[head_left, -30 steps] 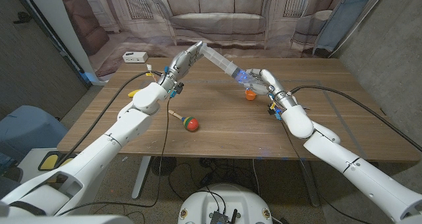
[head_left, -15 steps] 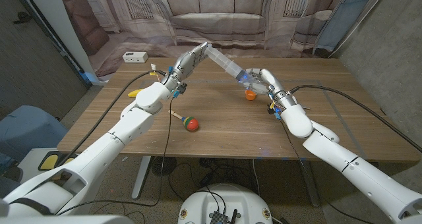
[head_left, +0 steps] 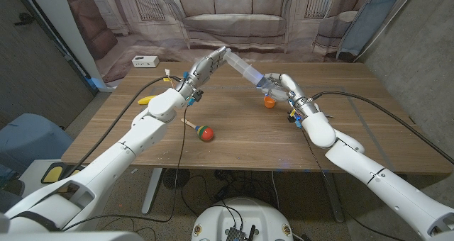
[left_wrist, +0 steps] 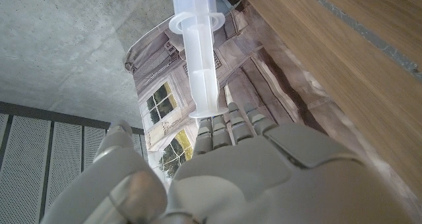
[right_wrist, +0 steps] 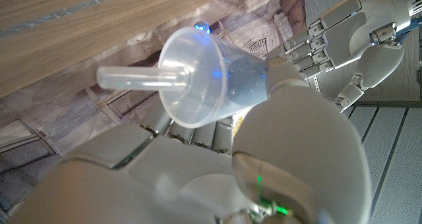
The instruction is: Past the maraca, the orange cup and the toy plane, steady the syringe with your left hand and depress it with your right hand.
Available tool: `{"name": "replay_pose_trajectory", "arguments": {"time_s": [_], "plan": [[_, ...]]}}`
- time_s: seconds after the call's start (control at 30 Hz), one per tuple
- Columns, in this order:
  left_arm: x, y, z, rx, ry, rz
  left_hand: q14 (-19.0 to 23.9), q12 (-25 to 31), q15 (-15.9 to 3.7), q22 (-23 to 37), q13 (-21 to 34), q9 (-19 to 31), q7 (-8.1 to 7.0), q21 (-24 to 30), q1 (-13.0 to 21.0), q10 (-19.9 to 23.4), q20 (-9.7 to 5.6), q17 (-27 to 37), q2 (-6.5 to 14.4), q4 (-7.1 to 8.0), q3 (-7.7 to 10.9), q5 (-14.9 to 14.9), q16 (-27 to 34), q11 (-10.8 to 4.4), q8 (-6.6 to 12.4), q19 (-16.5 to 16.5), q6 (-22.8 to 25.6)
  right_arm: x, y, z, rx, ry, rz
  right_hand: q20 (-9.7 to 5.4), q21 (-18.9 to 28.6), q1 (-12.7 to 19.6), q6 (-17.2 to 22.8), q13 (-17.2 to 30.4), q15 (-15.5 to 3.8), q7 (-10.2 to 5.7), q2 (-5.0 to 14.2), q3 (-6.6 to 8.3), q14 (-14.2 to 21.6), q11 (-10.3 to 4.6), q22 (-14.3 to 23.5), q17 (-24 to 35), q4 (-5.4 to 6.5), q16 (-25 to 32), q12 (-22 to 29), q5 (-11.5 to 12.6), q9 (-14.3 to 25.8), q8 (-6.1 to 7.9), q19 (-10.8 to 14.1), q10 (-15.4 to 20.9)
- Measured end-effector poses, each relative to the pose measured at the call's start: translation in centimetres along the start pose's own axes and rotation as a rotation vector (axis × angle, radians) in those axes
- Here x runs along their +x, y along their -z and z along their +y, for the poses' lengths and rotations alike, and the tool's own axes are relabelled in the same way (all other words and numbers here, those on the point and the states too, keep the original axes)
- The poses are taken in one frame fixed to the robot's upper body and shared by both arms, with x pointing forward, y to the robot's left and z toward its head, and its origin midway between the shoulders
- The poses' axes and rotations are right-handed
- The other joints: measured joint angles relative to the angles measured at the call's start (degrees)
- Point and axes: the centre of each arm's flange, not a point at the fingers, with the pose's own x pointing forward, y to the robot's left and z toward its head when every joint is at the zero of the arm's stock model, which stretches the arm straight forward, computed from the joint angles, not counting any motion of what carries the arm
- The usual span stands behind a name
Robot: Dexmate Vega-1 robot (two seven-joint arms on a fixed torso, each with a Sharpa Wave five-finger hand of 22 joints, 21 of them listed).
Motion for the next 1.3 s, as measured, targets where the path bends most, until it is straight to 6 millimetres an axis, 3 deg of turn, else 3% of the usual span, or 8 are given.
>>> {"name": "replay_pose_trajectory", "arguments": {"time_s": [1.3], "plan": [[0.8, 0.5, -1.2, 0.001, 0.057, 0.018, 0.00, 0.00, 0.00, 0.00, -0.01, -0.02, 0.00, 0.00, 0.00, -0.05, 0.00, 0.00, 0.00, -0.17, -0.19, 0.00, 0.00, 0.00, -0.22, 0.00, 0.00, 0.0, -0.2, 0.0, -0.021, 0.020, 0.001, 0.00, 1.72, 0.00, 0.00, -0.01, 0.40, 0.00, 0.00, 0.15, 0.41, 0.18, -0.29, 0.42, -0.15, 0.00, -0.48, 0.01, 0.00, -0.07, 0.00, 0.18]]}}
